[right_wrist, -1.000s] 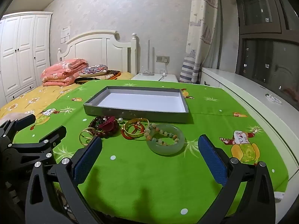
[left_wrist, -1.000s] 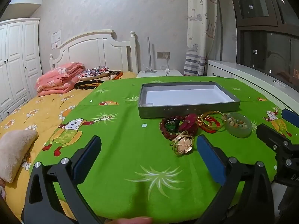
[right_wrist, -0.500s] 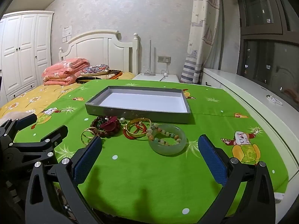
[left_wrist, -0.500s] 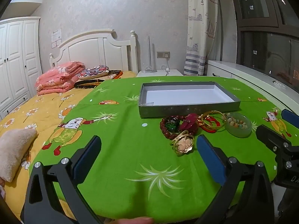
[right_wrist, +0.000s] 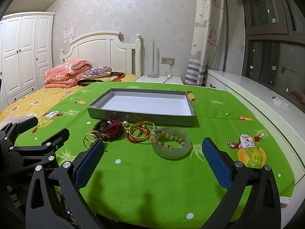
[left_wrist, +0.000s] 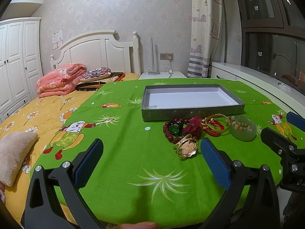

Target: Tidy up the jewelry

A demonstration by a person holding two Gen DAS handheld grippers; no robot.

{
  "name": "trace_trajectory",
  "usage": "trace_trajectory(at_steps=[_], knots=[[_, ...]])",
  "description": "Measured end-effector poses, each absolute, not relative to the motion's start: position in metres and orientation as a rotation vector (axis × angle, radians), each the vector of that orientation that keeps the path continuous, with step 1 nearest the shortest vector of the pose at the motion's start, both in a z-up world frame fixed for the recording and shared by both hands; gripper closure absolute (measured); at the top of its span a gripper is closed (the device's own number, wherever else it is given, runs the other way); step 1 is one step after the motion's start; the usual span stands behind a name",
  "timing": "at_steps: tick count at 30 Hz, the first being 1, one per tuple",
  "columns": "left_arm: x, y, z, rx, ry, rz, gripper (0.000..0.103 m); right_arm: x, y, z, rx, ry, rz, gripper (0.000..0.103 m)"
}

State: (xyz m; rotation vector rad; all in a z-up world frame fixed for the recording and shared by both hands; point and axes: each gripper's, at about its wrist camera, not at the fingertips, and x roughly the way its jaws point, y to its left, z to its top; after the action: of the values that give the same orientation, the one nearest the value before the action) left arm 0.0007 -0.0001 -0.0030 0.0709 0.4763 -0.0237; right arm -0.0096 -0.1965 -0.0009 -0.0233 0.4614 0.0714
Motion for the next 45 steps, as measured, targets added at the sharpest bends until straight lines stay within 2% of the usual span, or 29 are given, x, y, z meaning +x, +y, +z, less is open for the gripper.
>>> trace_trajectory(at_steps=[45], knots=[[0.0056, -0.0010, -0.0038, 0.066, 0.474, -0.025, 0.004, -0.0100, -0.1950, -0.0005, -0.018, 0.461, 0.073, 0.007]])
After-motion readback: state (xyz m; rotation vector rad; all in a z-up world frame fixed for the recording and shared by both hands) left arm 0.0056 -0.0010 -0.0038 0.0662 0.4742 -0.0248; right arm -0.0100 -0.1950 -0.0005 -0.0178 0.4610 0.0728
